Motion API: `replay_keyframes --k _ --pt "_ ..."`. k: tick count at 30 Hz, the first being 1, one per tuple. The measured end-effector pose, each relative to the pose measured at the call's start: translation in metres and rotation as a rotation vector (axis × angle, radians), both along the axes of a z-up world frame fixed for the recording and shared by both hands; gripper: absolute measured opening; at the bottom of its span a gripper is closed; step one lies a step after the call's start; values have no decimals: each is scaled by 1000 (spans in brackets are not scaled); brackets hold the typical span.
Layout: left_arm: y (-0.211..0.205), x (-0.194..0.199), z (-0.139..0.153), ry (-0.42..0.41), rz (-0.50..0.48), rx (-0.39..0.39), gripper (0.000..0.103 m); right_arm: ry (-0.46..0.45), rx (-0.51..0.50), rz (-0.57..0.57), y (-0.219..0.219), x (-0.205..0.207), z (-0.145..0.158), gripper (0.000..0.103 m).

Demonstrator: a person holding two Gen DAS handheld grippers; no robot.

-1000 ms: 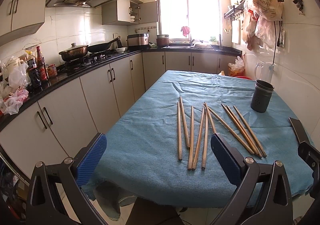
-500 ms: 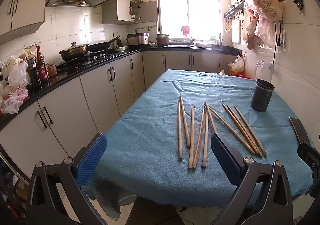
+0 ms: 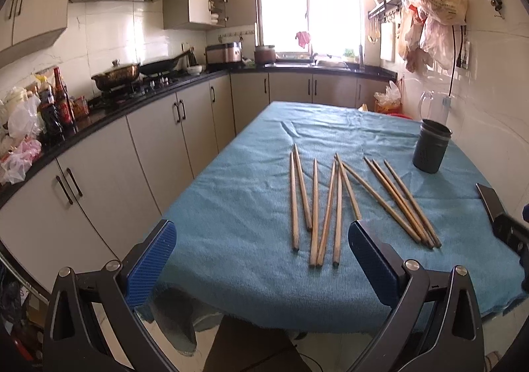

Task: Organize utensils
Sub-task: 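Lower the right tool onto a wooden chopstick and close its fingers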

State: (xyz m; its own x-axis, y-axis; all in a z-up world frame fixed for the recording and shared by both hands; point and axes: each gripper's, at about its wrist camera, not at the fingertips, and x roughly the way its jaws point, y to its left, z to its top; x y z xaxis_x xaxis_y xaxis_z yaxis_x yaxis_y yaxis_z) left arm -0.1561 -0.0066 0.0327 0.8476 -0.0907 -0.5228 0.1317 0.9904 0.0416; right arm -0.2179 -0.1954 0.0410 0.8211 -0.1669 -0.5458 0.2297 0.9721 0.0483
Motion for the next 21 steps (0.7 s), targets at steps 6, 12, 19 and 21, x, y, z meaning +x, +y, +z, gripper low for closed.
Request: replay_keyframes --k 6,12,19,21 --pt "3 15 -3 51 -16 -7 103 31 8 62 -3 18 -2 76" --pt "17 49 6 100 -34 -32 102 142 124 209 -13 67 1 58" --pt "25 86 -2 219 -68 -47 81 185 188 272 -16 107 1 48" --pt "26 100 -5 265 -94 -67 80 217 209 293 -17 123 -2 48"
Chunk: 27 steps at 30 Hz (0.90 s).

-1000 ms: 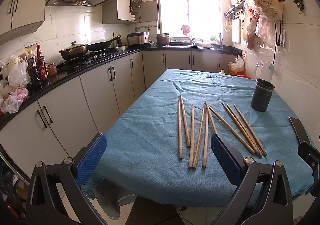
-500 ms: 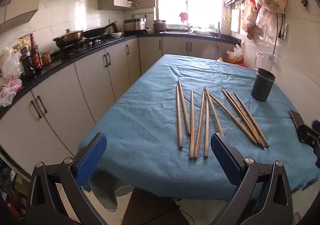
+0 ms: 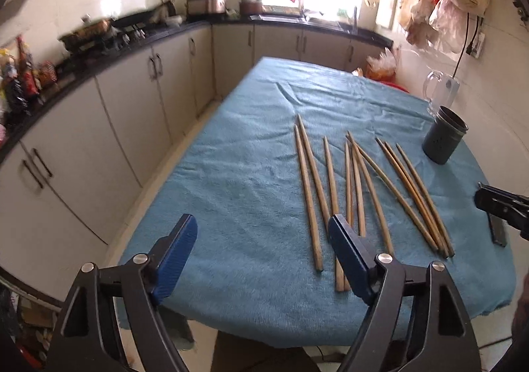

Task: Organize utensils
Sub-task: 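Lower the right tool onto a wooden chopstick and close its fingers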

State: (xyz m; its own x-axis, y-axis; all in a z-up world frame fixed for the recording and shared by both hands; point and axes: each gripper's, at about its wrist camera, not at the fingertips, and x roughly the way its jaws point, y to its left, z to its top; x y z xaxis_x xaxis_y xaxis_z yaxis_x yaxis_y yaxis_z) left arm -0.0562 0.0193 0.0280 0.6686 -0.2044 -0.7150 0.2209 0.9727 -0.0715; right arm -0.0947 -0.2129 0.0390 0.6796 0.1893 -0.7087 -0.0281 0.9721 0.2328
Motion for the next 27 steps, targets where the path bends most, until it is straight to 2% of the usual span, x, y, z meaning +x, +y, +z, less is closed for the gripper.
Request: replay_keyframes --k 3,7,9,14,19,23,24,26,27 --pt "-2 22 -3 53 -28 -25 70 48 0 27 -1 26 -8 48" --pt "-7 54 -11 137 -67 -59 62 123 10 37 -8 64 -26 42" --pt "-12 69 -16 165 -84 -59 62 179 36 39 -12 85 -39 41" --pt "-16 90 -24 209 -87 -56 57 246 44 55 -11 122 -63 38" --pt "-20 104 -29 236 -91 -50 57 279 -14 67 1 150 -79 38" --pt "-24 115 -30 263 -106 -75 57 297 -49 88 12 166 -89 38" --pt "-26 116 -30 268 -109 -80 57 285 -75 88 15 168 -90 36" --pt "-32 119 -27 272 -125 -85 57 285 -108 85 16 170 -90 24" --pt "-35 120 -26 271 -133 -84 57 290 -122 76 15 171 -91 14"
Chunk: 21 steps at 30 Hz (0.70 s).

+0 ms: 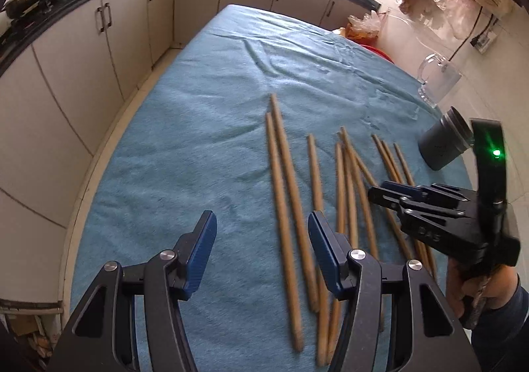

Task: Organize utensils
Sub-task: 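Lower the right tool onto a wooden chopstick and close its fingers, then lift the chopstick upright with the right tool toward the black holder cup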

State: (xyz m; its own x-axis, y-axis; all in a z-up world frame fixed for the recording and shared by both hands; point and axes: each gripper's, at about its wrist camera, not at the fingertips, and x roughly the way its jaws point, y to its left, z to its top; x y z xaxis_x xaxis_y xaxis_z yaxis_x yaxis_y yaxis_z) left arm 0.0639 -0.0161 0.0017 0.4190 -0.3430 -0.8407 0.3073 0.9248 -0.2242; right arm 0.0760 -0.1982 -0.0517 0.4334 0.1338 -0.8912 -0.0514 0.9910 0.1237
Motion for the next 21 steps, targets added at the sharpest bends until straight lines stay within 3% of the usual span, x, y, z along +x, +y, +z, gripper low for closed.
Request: replay_keyframes --k 1,9,15,21 --pt "-4 1 1 -3 -6 2 57 4 -7 -4 -3 4 -2 8" --pt "-23 32 -13 41 1 50 57 16 119 -65 -28 0 -3 8" --pt "-30 52 -24 64 17 92 56 2 154 -56 -30 -7 -1 8" --pt "-39 60 -36 62 25 162 43 -15 167 -55 -32 -11 3 8"
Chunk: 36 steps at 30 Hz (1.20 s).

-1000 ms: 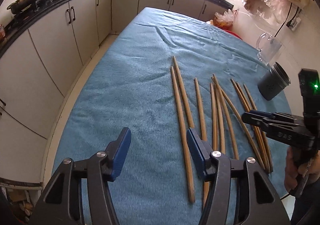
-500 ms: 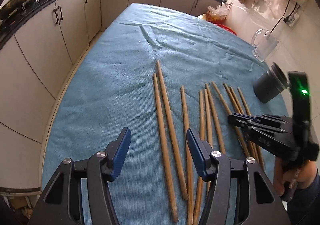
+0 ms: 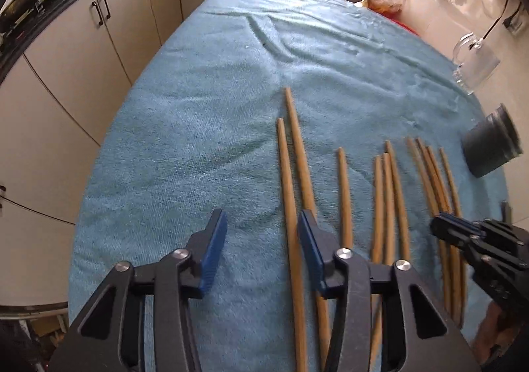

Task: Organize utensils
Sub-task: 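Lift the chopstick upright with the right tool toward the black holder cup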

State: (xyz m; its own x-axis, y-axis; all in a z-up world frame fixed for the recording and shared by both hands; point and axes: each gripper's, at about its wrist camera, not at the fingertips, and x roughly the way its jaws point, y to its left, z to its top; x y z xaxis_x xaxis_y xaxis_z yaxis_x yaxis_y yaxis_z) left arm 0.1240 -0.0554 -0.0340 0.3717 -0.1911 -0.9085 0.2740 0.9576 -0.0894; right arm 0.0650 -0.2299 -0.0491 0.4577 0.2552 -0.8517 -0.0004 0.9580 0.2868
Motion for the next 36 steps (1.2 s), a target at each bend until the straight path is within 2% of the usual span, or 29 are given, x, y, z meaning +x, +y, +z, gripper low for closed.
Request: replay_keyframes --k 3,5,6,7,8,12,19,22,25,28,36 --pt "-9 4 -3 -19 -6 57 43 -13 14 4 -3 -1 4 8" --pt "-16 6 -4 -56 2 97 39 -29 22 -2 -4 -2 9 8" --pt "-18 6 -4 -72 -2 105 21 -37 31 -7 -5 -3 12 8" --pt "-21 5 -4 -85 -4 113 7 -44 38 -10 -7 -4 14 8" --pt "-20 5 -3 -94 6 121 6 -54 46 -16 -8 -6 17 8" --pt "-12 -6 5 -129 -8 50 6 -113 61 -42 -11 -21 33 8" --pt "18 -51 62 -313 6 -121 6 -307 70 -73 -9 -64 77 8" --pt "25 -74 87 -412 20 -146 6 -381 40 -88 -6 -83 91 8" --pt "26 -88 102 -464 20 -160 6 -420 29 -84 -2 -95 101 8" --pt "25 -97 111 -477 13 -177 6 -450 8 -81 2 -105 106 8" --pt "23 -107 120 -495 5 -165 6 -465 27 -92 -5 -119 107 8"
